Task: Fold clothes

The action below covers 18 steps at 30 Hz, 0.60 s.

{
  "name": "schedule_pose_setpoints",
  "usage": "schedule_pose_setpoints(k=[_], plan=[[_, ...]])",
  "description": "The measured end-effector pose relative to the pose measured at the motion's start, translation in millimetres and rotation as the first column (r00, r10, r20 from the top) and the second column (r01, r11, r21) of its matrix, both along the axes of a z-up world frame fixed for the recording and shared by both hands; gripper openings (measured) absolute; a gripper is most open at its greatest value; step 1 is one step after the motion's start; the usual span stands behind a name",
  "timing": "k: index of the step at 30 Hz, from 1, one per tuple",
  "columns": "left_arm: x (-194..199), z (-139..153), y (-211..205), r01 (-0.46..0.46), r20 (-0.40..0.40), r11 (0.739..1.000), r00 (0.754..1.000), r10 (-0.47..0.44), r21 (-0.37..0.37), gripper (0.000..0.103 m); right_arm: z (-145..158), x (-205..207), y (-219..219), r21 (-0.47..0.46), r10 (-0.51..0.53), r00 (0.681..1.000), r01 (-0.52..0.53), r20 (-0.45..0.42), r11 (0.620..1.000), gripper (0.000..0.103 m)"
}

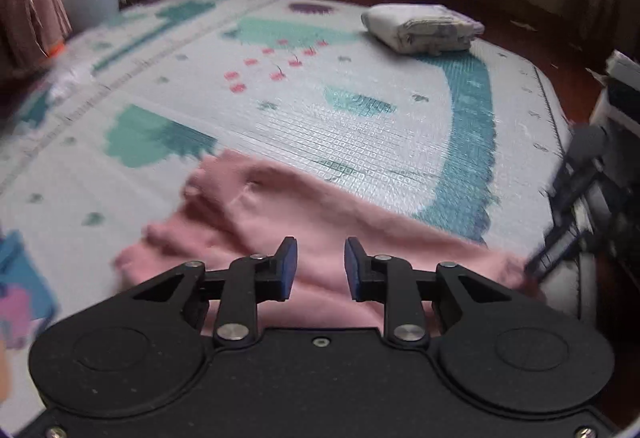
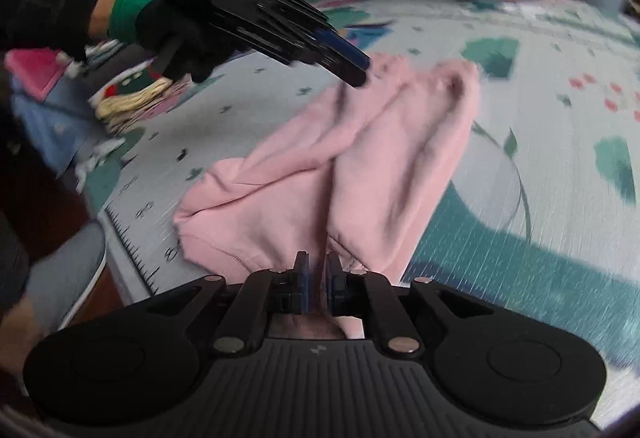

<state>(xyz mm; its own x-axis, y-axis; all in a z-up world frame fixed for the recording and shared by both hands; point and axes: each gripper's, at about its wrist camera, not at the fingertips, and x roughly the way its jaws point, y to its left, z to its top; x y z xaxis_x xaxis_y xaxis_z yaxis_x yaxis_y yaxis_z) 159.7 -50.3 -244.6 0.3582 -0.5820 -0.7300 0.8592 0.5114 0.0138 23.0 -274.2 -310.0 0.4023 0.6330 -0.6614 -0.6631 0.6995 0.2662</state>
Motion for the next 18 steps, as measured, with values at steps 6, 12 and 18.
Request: schedule_pose_setpoints(k=[6, 12, 18], plan=[[-51, -9, 55, -0.084, -0.161, 0.996, 0.984, 0.080, -0.019, 0.024, 13, -1, 5, -0.120, 0.131, 0.986, -0.118, 0.106, 0.986, 0.020], [-101, -39, 83, -0.368, -0.401, 0.928, 0.861, 0.314, -0.064, 0.031, 9, 1, 6, -0.100, 0.077, 0.996, -0.072, 0.045, 0.992, 0.048], [-132, -52, 72, -0.471, -0.459, 0.880, 0.796, 0.396, -0.058, 0.035, -3, -1, 4, -0.070, -0.053, 0.996, 0.048, -0.074, 0.996, 0.050]])
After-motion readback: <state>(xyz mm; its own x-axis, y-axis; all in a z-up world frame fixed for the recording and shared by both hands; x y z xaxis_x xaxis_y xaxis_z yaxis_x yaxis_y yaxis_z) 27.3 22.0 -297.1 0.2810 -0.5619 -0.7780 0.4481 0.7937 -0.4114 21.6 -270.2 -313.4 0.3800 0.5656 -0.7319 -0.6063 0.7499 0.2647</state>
